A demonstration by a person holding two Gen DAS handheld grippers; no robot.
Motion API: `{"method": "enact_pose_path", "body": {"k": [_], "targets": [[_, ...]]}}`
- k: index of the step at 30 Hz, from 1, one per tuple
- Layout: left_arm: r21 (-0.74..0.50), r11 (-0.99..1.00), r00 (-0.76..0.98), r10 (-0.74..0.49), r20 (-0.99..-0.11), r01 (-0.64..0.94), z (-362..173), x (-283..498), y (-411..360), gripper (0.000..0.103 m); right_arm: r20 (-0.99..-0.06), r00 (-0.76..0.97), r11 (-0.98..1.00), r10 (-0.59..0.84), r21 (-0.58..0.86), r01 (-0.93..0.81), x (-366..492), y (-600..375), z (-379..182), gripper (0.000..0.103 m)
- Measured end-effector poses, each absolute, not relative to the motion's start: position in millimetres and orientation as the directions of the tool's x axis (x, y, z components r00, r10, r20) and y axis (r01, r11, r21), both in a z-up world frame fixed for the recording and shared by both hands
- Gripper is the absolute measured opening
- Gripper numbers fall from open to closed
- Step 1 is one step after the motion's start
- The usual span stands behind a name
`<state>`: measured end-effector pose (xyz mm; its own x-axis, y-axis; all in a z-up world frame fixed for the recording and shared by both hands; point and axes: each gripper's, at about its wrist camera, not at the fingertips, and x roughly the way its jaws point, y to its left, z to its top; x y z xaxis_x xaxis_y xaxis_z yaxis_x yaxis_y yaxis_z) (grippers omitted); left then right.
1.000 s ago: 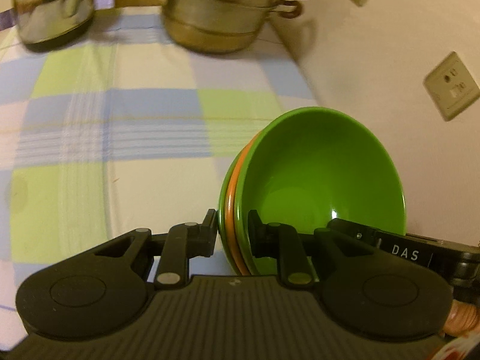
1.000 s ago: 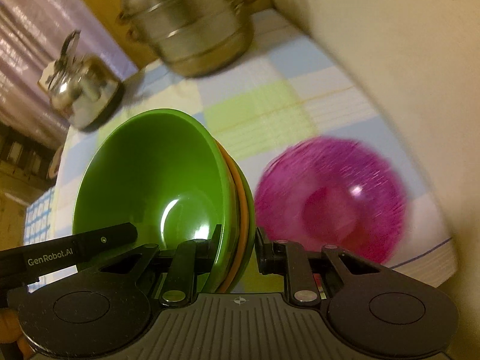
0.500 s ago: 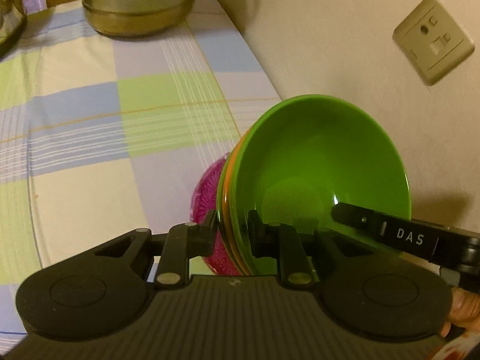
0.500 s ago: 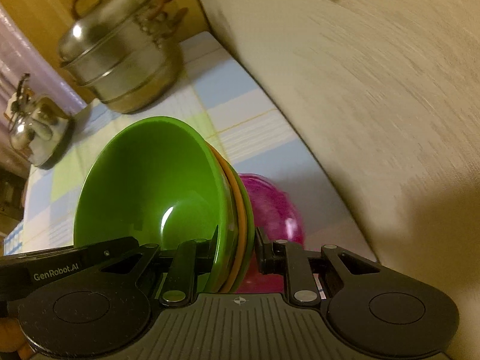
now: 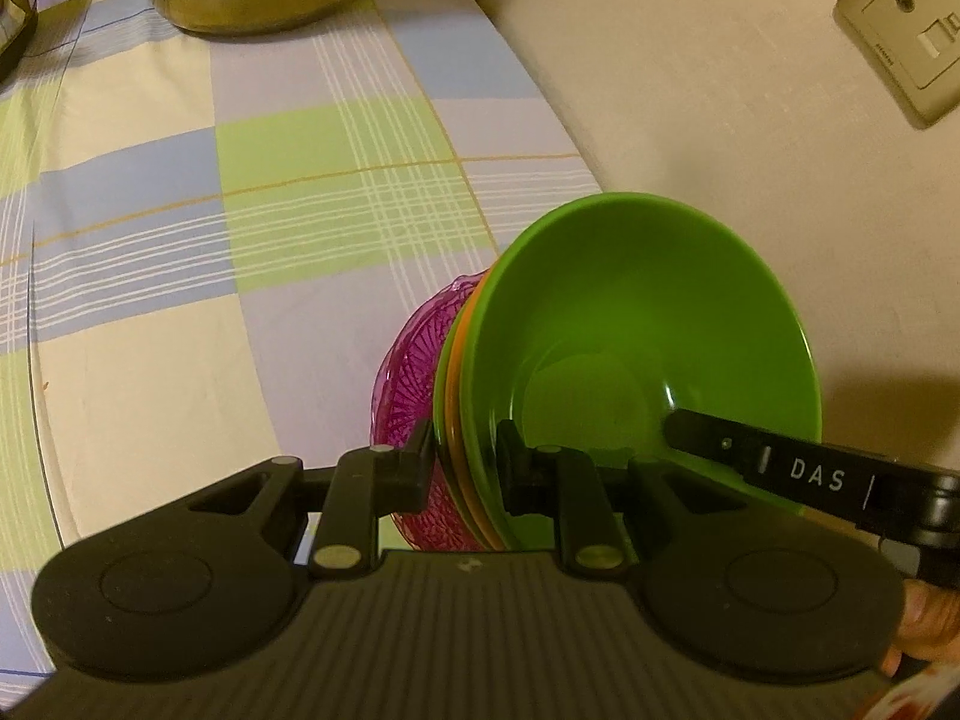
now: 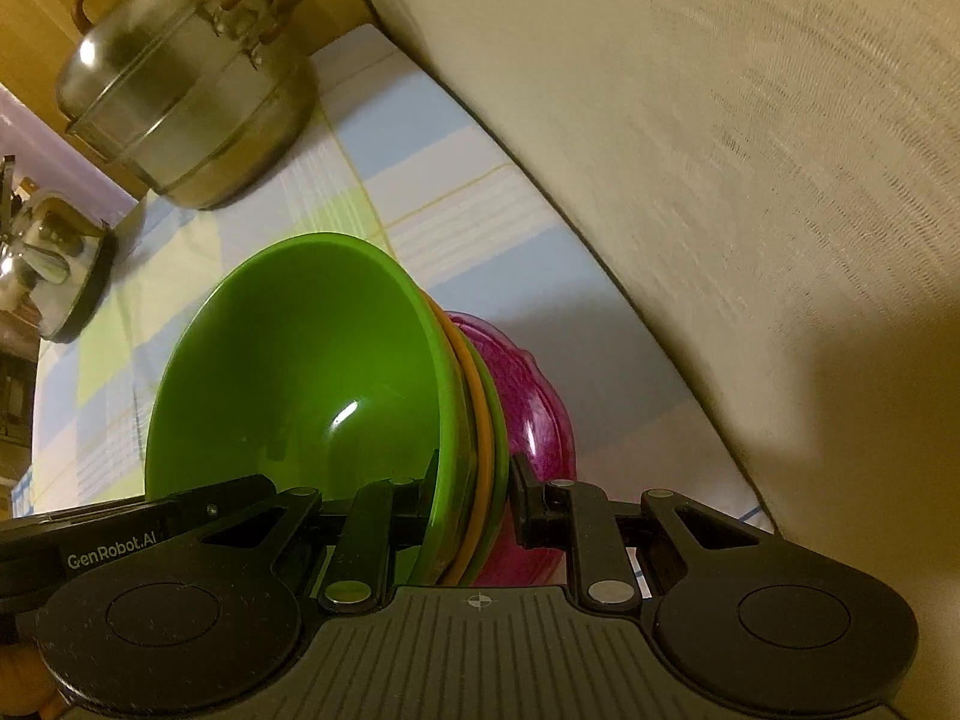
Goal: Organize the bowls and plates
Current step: 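Lift the nested bowls with both grippers toward the pink glass bowls, then lower the nested bowls onto the pink bowls and open both grippers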
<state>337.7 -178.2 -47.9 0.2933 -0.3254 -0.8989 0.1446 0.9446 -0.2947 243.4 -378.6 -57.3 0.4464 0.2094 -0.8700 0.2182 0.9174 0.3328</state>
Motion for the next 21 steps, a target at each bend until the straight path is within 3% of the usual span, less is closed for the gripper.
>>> {"method": "enact_pose_path", "body": {"k": [21], "targets": [[-0.302,0.942,0.297,-0.333,-0.895,0.146,-57.6,339.3,-178.0,0.019,-0.873,0.434,0.91,0.223,0.346,0.229,246.8,-381.2,-73.5,0.021]]}}
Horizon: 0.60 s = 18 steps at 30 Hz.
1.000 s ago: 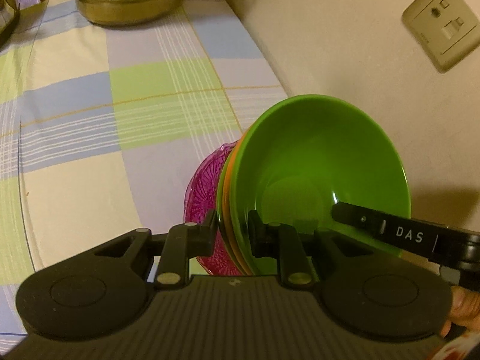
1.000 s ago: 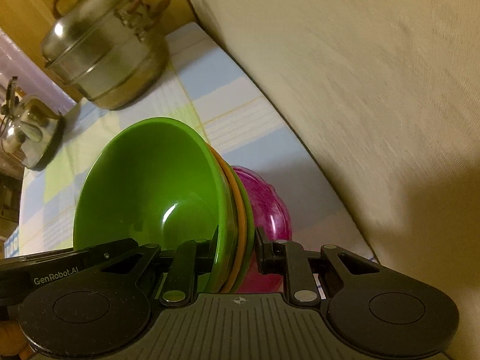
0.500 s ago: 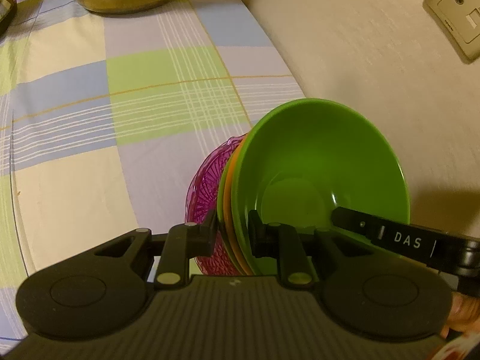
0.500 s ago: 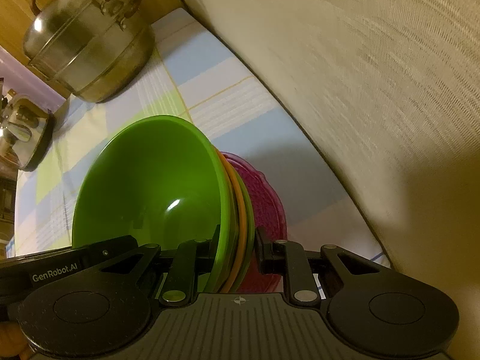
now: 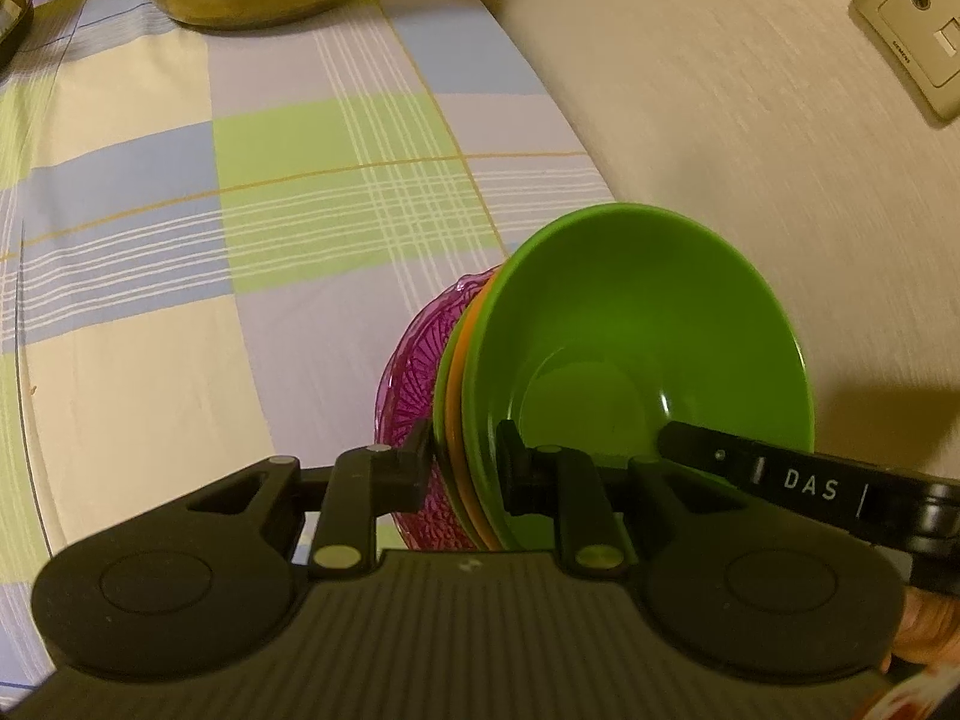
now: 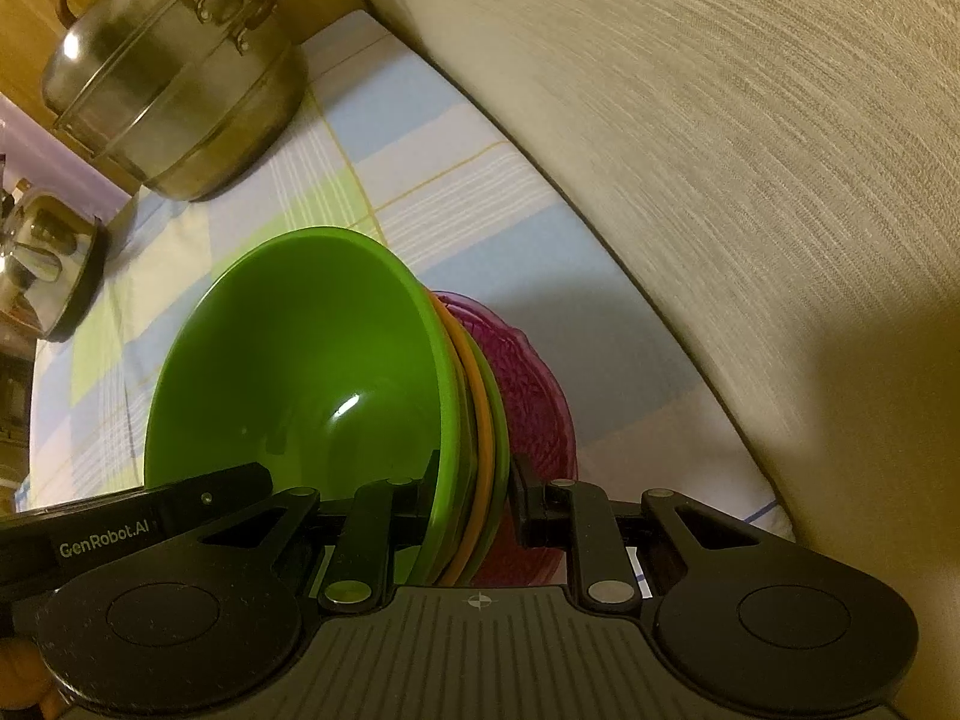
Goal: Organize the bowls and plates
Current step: 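Lower the nested bowls onto the pink bowls and open both grippers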
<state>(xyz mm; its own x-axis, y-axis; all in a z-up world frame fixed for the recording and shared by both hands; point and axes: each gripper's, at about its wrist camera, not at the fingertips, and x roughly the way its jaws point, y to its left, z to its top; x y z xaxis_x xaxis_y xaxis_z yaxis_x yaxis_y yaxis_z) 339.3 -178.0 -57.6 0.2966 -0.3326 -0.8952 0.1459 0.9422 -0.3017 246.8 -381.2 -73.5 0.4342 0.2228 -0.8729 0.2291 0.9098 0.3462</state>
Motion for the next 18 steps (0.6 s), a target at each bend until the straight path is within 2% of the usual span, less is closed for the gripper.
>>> {"method": "enact_pose_path", "body": {"k": [2,4,5,6,8,11,12,18], "targets": [[-0.301,0.942,0.299,-0.334,-0.894,0.149,-57.6,338.8,-178.2,0.021,-0.872,0.436,0.91,0.223,0.346,0.227,246.4,-381.0,-73.6,0.022],[-0.306,0.941,0.304,-0.336,-0.891,0.145,-57.1,338.1,-177.5,0.022,-0.868,0.44,0.908,0.229,0.353,0.224,245.9,-380.4,-73.6,0.028],[-0.306,0.941,0.31,-0.337,-0.889,0.146,-55.9,337.5,-177.1,0.023,-0.862,0.445,0.905,0.242,0.366,0.217,245.5,-380.2,-73.5,0.038],[-0.305,0.941,0.319,-0.338,-0.886,0.15,-55.2,336.9,-176.6,0.026,-0.853,0.457,0.901,0.253,0.38,0.21,244.4,-379.9,-72.6,0.052],[-0.304,0.939,0.339,-0.341,-0.877,0.158,-49.2,335.0,-175.9,0.032,-0.84,0.484,0.902,0.243,0.38,0.206,241.6,-378.3,-68.8,0.064],[-0.296,0.94,0.372,-0.34,-0.864,0.171,-38.0,331.9,-174.8,0.046,-0.828,0.512,0.912,0.227,0.365,0.185,238.4,-374.3,-60.3,0.066],[-0.294,0.94,0.382,-0.34,-0.859,0.176,-34.1,330.8,-174.3,0.054,-0.824,0.52,0.915,0.225,0.363,0.178,236.8,-373.2,-57.0,0.067],[-0.292,0.941,0.45,-0.339,-0.826,0.174,-9.1,317.8,-163.6,0.078,-0.795,0.574,0.925,0.196,0.344,0.16,220.3,-366.8,-34.0,0.076]]}}
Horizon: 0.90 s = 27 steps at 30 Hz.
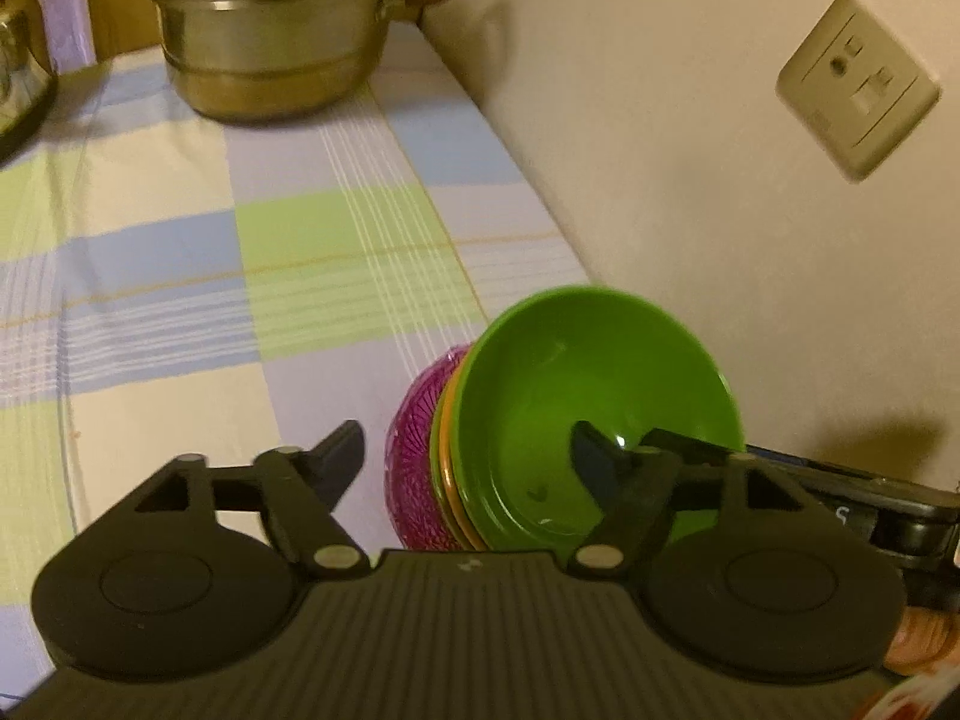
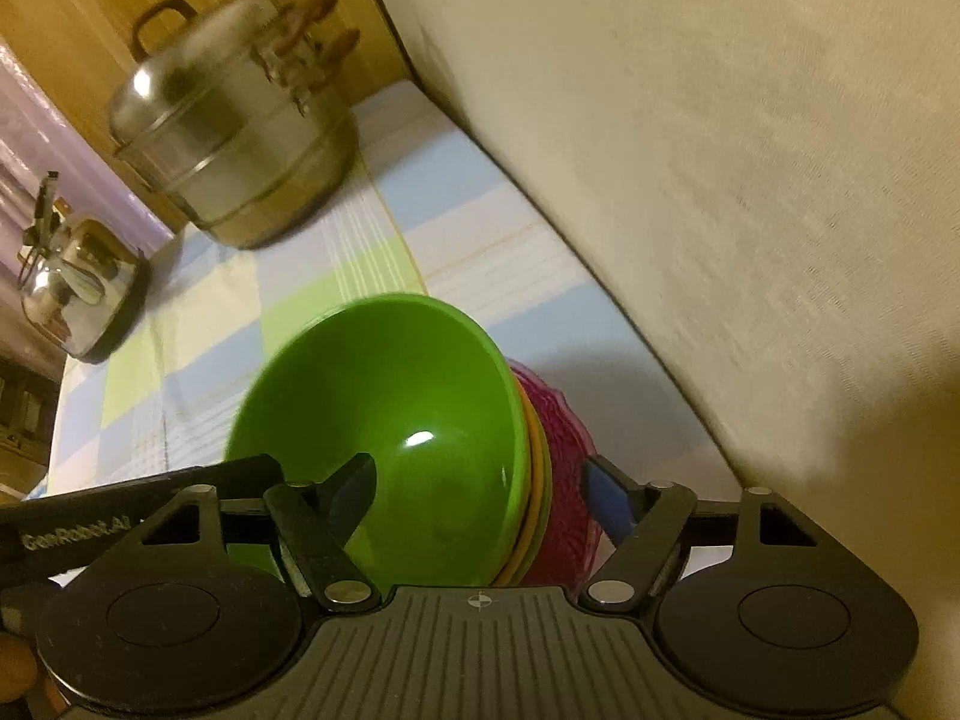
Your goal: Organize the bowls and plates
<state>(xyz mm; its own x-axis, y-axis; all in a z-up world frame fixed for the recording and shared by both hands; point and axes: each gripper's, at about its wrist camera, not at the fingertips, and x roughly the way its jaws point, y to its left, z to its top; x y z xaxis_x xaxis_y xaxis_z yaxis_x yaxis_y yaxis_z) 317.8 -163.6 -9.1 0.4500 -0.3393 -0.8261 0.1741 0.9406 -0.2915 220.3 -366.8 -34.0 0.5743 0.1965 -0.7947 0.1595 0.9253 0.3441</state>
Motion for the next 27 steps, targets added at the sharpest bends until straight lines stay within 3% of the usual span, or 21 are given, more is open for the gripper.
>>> {"method": "enact_pose_path", "body": {"k": [13,27], "targets": [[-0.244,0.951,0.576,-0.309,-0.757,0.19,32.4,262.3,-127.1,0.097,-0.75,0.65,0.947,0.122,0.284,0.149,167.2,-350.8,13.9,0.081],[-0.164,0.971,0.689,-0.237,-0.685,0.172,41.6,174.1,-97.5,0.098,-0.732,0.671,0.946,0.121,0.289,0.145,91.1,-321.2,21.8,0.081]]}}
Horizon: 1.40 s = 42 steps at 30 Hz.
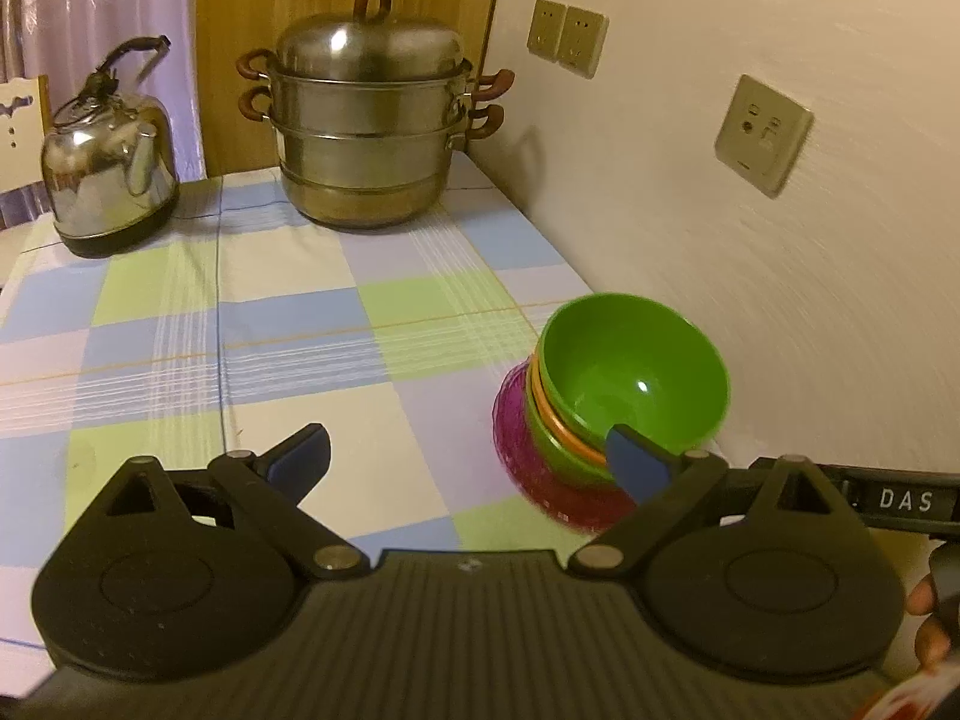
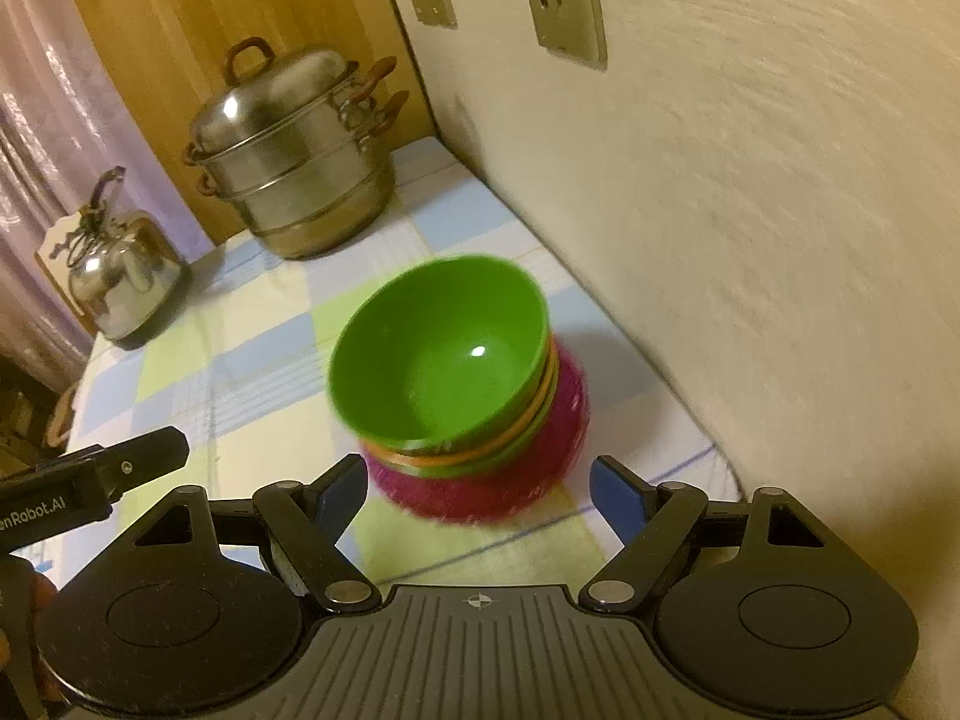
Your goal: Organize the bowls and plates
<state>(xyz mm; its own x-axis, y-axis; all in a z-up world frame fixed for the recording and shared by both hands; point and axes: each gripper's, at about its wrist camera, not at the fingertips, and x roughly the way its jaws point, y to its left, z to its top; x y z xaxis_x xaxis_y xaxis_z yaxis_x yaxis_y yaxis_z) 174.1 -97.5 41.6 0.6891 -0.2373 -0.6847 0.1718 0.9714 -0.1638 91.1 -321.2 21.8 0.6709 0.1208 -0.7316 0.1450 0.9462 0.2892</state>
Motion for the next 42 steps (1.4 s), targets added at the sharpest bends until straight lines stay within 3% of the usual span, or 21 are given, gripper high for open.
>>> {"method": "enact_pose_path", "body": {"k": [18,42], "targets": [[-0.183,0.974,0.691,-0.226,-0.687,0.137,15.3,81.1,-80.5,0.097,-0.68,0.732,0.964,0.038,0.218,0.153,2.0,-295.5,3.7,0.081],[-0.101,0.987,0.674,-0.157,-0.722,0.123,1.4,61.6,-93.9,0.098,-0.665,0.745,0.976,0.049,0.189,0.104,-23.9,-282.2,-10.8,0.081]]}}
